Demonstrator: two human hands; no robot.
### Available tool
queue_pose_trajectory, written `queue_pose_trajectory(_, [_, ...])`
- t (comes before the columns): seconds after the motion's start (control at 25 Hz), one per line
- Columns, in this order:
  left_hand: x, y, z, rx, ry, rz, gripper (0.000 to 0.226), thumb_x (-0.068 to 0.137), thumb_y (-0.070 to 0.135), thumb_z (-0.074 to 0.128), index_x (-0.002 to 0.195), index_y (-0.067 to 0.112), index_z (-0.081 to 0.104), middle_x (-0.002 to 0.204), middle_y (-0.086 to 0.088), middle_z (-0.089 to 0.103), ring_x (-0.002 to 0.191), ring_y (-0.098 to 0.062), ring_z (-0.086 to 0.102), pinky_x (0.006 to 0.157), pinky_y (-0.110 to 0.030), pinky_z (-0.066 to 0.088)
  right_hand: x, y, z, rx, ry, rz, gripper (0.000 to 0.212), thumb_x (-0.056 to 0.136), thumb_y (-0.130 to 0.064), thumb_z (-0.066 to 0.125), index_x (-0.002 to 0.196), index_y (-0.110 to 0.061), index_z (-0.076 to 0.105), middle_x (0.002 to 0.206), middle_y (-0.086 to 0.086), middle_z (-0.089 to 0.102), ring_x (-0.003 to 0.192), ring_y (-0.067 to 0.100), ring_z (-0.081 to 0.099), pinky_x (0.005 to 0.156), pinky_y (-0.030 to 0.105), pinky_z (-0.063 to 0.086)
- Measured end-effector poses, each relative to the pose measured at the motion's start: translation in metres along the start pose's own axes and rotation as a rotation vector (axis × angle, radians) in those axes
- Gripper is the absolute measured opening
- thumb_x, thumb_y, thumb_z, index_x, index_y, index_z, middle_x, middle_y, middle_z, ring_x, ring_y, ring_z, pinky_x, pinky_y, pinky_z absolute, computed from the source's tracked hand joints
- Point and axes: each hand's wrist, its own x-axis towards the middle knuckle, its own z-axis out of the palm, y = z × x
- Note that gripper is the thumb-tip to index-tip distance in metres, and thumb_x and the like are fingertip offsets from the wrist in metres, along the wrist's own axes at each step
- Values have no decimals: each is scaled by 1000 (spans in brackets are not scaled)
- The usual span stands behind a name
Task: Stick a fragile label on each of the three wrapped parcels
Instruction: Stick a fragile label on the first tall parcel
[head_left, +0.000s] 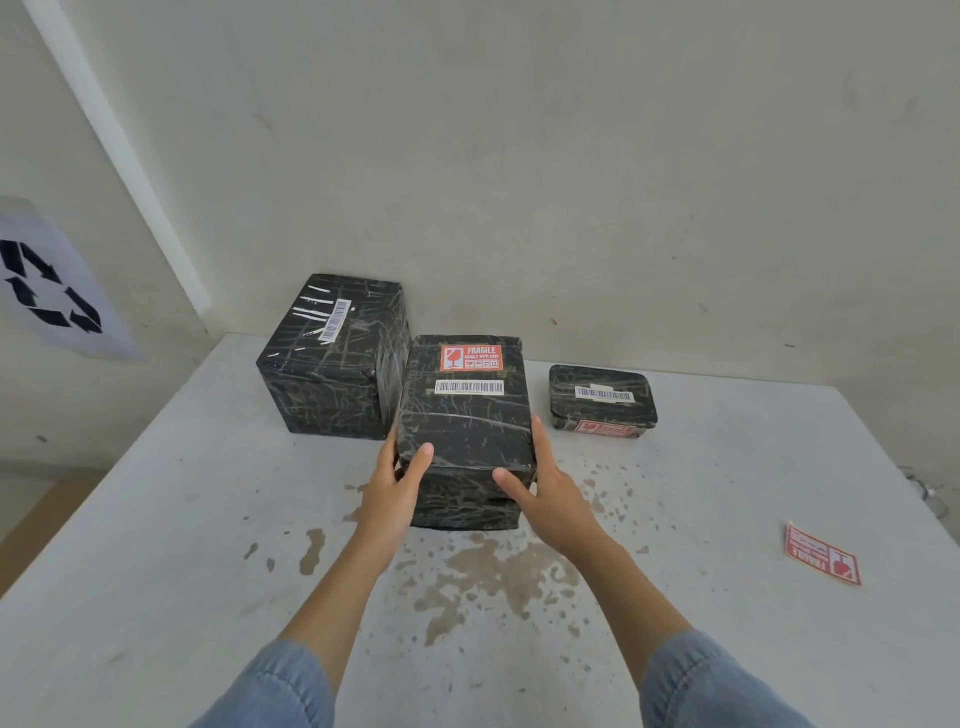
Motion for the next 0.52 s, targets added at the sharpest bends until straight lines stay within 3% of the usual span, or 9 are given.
queue_pose_trajectory(0.12, [15,11,-1,-14,-22,-6,85,69,71,53,143,44,19,153,8,30,138,-20,33,112,-50,31,18,-3,1,59,25,33,85,91,-52,47,149,-34,-11,142,1,49,111,19,57,89,33,49])
queue_pose_trajectory(0.16, [24,16,-1,-7,-18,1,79,77,64,53,144,42,19,153,8,29,139,-19,32,113,-48,30,26,-5,0,75,24,46,84,92,-50,47,150,-32,-11,119,-5,59,90,10,58,74,23,47])
queue_pose_trajectory(0.2, [33,22,0,7,-7,10,73,83,58,51,145,38,19,153,7,28,139,-20,31,114,-45,29,34,-8,-1,81,32,52,83,93,-48,47,150,-31,-10,95,-15,54,73,1,49,63,16,40])
queue_pose_trajectory(0.24, [46,27,2,30,6,23,70,86,53,50,146,34,18,154,6,28,140,-20,30,114,-43,28,45,-11,-2,92,50,52,83,93,-47,47,150,-31,-10,87,-19,47,67,-3,41,61,15,37])
queue_pose_trajectory(0.28, [59,32,4,53,19,33,69,88,50,48,147,31,18,154,4,27,140,-21,29,113,-41,28,57,-13,-3,114,68,55,83,93,-48,47,151,-31,-9,96,-15,53,72,-4,43,67,16,40])
queue_pose_trajectory(0.32, [72,37,6,65,34,34,68,89,49,48,147,30,18,154,3,28,141,-21,29,112,-40,27,68,-15,-4,139,81,60,82,93,-47,48,151,-30,-8,122,-5,56,89,-1,52,80,23,45])
queue_pose_trajectory(0.36, [84,41,9,70,47,36,68,90,49,47,147,29,18,154,1,28,140,-22,29,111,-40,27,79,-17,-5,159,90,67,81,93,-47,48,151,-30,-7,147,-1,42,115,10,53,95,31,43])
queue_pose_trajectory(0.44, [102,46,14,81,59,46,67,90,49,46,147,29,17,154,0,28,140,-23,29,110,-41,27,98,-17,-8,177,104,61,80,93,-46,48,151,-32,-6,160,-5,19,142,18,30,112,37,33])
queue_pose_trajectory(0.52, [114,48,18,92,72,39,67,90,49,45,147,29,17,154,0,27,141,-24,28,110,-41,27,109,-15,-10,194,127,45,79,93,-46,49,150,-35,-4,160,-7,18,145,17,24,115,38,30])
